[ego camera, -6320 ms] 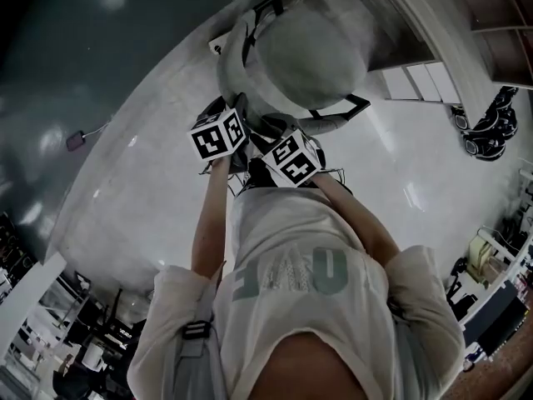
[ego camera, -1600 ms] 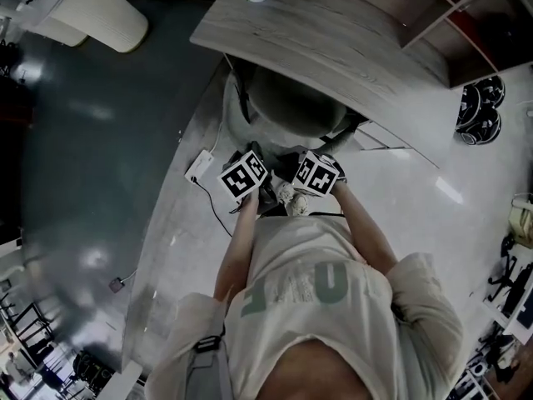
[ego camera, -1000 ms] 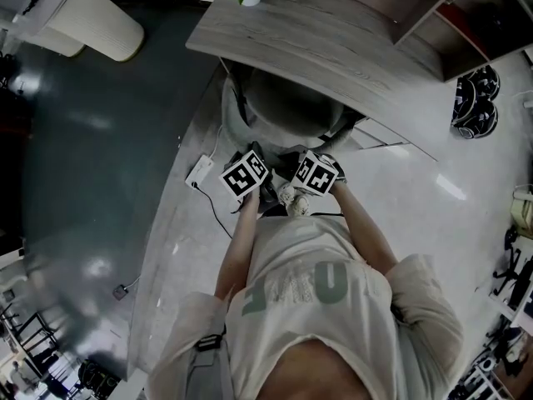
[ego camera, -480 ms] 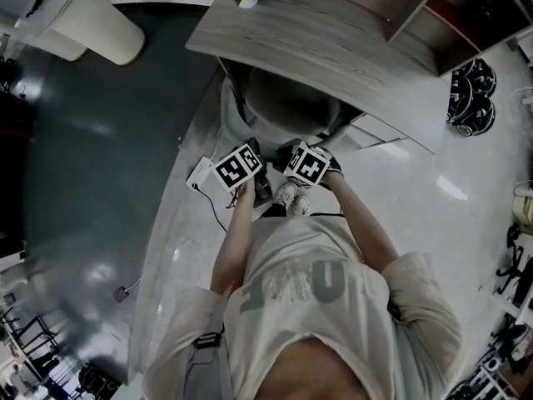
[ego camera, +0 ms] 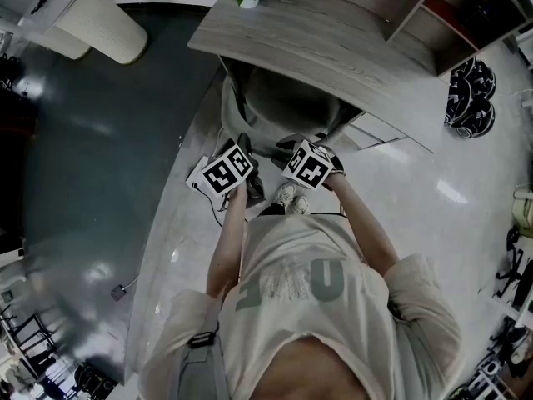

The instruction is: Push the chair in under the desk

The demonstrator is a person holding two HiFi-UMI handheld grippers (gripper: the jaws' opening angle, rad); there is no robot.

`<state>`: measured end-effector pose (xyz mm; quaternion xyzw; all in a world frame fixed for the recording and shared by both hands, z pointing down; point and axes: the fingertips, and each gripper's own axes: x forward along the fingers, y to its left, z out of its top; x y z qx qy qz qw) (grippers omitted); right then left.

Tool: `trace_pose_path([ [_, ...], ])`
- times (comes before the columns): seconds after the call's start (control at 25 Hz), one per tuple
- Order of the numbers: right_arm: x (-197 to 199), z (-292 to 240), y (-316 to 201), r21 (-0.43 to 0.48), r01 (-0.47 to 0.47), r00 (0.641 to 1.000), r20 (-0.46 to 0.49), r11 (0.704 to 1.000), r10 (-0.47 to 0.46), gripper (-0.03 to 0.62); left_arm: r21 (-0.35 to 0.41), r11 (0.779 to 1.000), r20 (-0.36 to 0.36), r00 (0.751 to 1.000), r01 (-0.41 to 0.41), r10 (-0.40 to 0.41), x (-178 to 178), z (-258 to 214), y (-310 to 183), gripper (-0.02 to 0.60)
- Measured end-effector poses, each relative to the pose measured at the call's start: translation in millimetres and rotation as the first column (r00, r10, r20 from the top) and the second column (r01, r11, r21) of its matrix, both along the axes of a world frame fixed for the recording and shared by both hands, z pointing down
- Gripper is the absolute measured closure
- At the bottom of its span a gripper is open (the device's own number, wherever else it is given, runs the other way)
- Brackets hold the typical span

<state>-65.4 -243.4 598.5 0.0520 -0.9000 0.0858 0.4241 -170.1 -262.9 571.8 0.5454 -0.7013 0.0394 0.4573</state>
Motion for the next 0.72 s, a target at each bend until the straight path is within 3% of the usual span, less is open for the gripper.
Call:
trace_pose_path([
  [0.2, -11, -68, -39, -0.005, -0.137, 0.969, 0.207, 0.991, 0.135, 0.459, 0.135, 0.991, 0.052, 0.999, 0.010, -0.017, -12, -55, -22, 0.470],
  [0.32, -10, -122, -67, 0.029, -0.240, 0.914, 0.344, 0.970, 0.216, 0.537, 0.227, 0.974, 0.088, 0.996, 0.005, -0.025, -13, -98, -35, 0.527],
  [0.44, 0, -180, -86, 0.089, -0.348, 0.841, 0.469, 0.933, 0.269, 0.565, 0.335, 0.942, 0.120, 0.993, -0.023, -0.018, -6, -146, -44, 0.558],
  [0.56, 17, -239, -96, 0.163, -0.456, 0.759, 0.584, 0.875, 0.287, 0.576, 0.460, 0.884, 0.176, 0.984, -0.081, -0.002, 6, -203, -51, 0.568],
  [0.64, 29, -276, -96, 0.216, -0.515, 0.713, 0.646, 0.829, 0.275, 0.577, 0.549, 0.823, 0.242, 0.970, -0.147, 0.012, 18, -245, -53, 0.568],
  [0.72, 44, -307, -94, 0.266, -0.572, 0.674, 0.692, 0.776, 0.259, 0.576, 0.615, 0.748, 0.349, 0.937, -0.250, 0.026, 34, -285, -52, 0.568],
])
